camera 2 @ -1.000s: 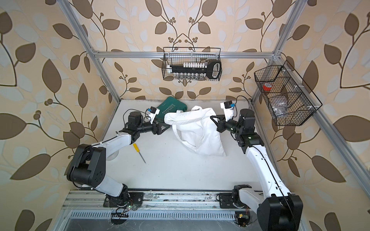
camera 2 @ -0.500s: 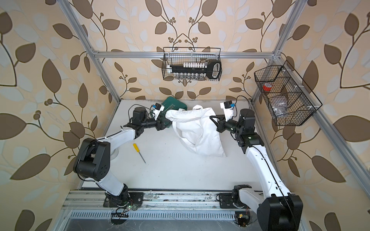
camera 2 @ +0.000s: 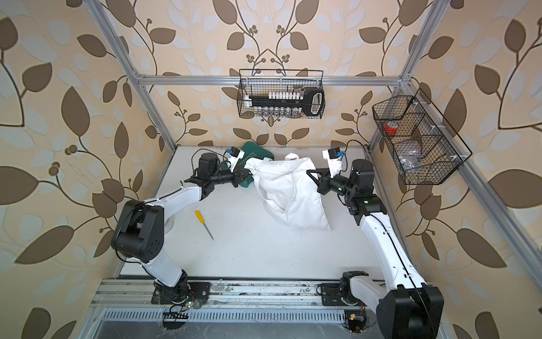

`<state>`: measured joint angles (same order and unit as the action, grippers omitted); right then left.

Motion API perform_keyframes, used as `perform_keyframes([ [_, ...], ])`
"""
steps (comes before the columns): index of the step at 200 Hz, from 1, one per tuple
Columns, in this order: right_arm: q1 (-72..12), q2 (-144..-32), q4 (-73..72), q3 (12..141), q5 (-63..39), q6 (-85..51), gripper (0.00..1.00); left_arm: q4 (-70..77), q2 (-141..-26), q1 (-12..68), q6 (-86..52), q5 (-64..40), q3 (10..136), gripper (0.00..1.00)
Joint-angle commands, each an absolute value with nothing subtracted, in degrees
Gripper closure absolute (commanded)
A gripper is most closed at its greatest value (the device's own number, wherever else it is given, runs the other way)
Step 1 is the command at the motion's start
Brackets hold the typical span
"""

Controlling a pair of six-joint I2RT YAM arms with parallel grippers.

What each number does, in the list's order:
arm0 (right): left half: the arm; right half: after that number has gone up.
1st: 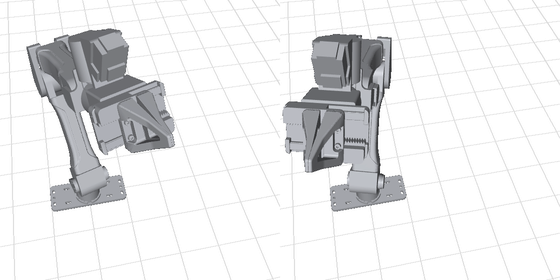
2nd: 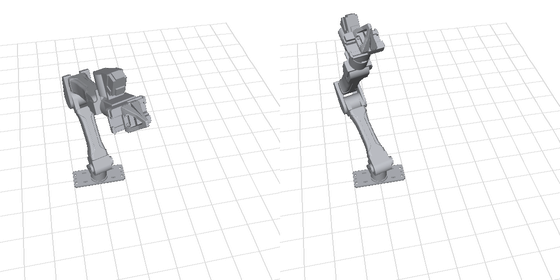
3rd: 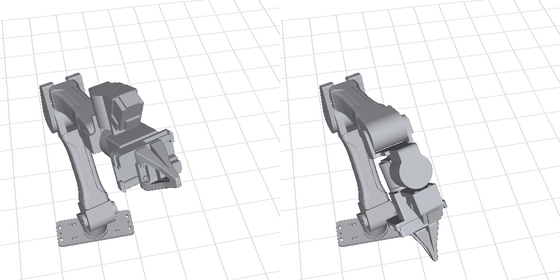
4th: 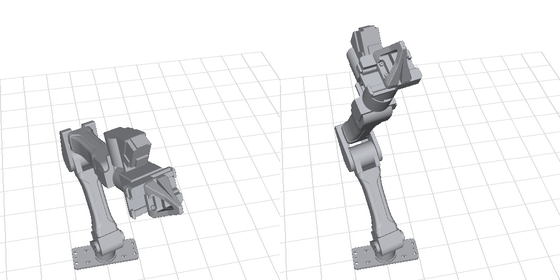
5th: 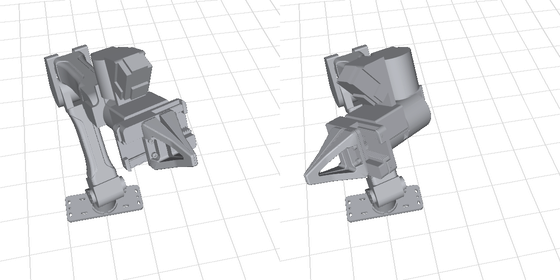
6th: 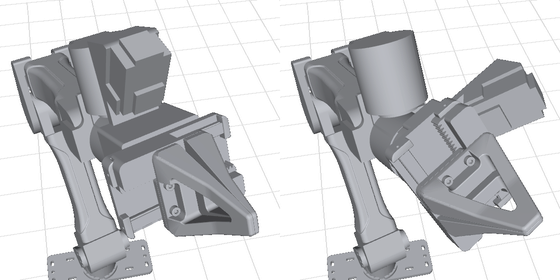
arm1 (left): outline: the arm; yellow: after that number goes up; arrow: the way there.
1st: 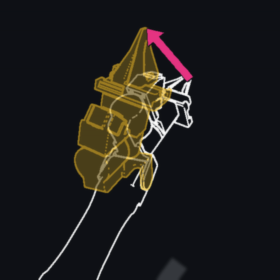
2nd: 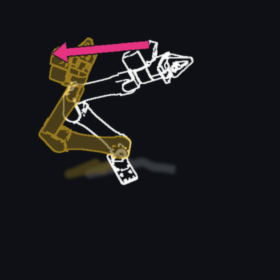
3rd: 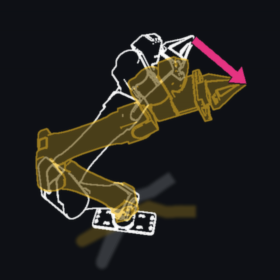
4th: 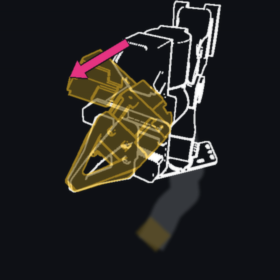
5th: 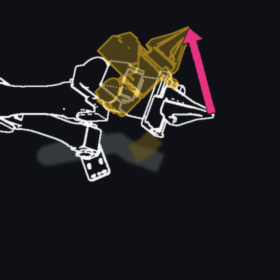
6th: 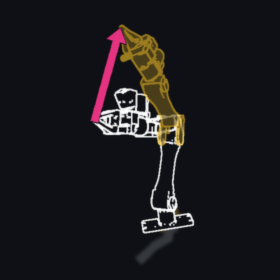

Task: Place the art knife into the pouch
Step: Pick up the pouch from the center of the board, then place the pouch at the center of the board.

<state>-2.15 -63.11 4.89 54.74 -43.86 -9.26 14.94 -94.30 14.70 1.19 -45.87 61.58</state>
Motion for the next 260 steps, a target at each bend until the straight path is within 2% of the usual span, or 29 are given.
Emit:
perform_keyframes([
  [1, -2.94, -63.28, 6.16, 60.09, -42.37, -9.87, 1.0, 10.82, -84.17, 16.55, 2.27, -42.07, 61.5, 1.0],
  [37, -7.15, -62.56, 13.73, 66.85, -34.19, -8.31, 1.0, 2.07, -68.73, 21.81, 3.95, -32.97, 58.88, 1.0],
  [58, -8.6, -62.17, 19.16, 71.28, -31.44, -8.49, 1.0, -4.37, -60.64, 27.96, 6.67, -25.52, 60.51, 1.0],
  [112, -9.32, -59.7, 29.04, 73.82, -25.49, -10.64, 1.0, -15.44, -53.53, 37.35, 7.5, -15.52, 67.52, 1.0],
  [147, -9.4, -65.15, 24.71, 70.52, -25.24, -13.05, 1.0, -13.21, -61.01, 35.76, 8.91, -5.45, 67.11, 1.0],
  [181, -9.76, -75.81, 12.39, 67.13, -23.79, -12.29, 1.0, -3.9, -75.31, 20.83, 0.39, -17.71, 67.37, 1.0],
  [204, -9.84, -82.22, 6.6, 67.22, -22.05, -10.28, 1.0, 1.13, -85.31, 18.02, -0.78, -18.16, 69.94, 1.0],
  [209, -9.8, -82.94, 4.78, 66.9, -21.75, -10.24, 0.88, 1.65, -87.45, 18.02, -1.03, -17.25, 71.11, 1.0],
  [214, -9.76, -83.49, 3.85, 66.99, -21.4, -10.07, 0.66, 1.73, -89.13, 18.02, -1.14, -16.84, 72.61, 0.97],
  [222, -9.83, -83.91, 3.56, 67.34, -20.45, -8.99, 0.4, 0.25, -92.02, 18.02, -0.75, -17.17, 75.4, 0.77],
  [227, -9.93, -84.0, 3.65, 67.56, -19.36, -8.47, 0.27, -1.13, -93.43, 18.02, -0.54, -17.19, 77.34, 0.62],
  [231, -9.93, -83.86, 4.2, 67.81, -18.66, -8.09, 0.19, -2.26, -94.24, 18.02, -0.8, -16.69, 78.55, 0.54],
  [243, -9.91, -82.39, 6.36, 67.77, -16.14, -6.62, 0.01, -3.47, -94.72, 18.02, -1.86, -14.21, 80.03, 0.41],
  [250, -9.87, -80.93, 7.23, 67.06, -14.6, -6.02, 0.0, -2.63, -93.5, 17.94, -2.17, -12.05, 79.18, 0.34],
  [260, -9.84, -78.66, 8.95, 65.78, -12.28, -5.08, 0.0, -0.65, -90.99, 17.48, -2.2, -9.55, 76.35, 0.2],
])
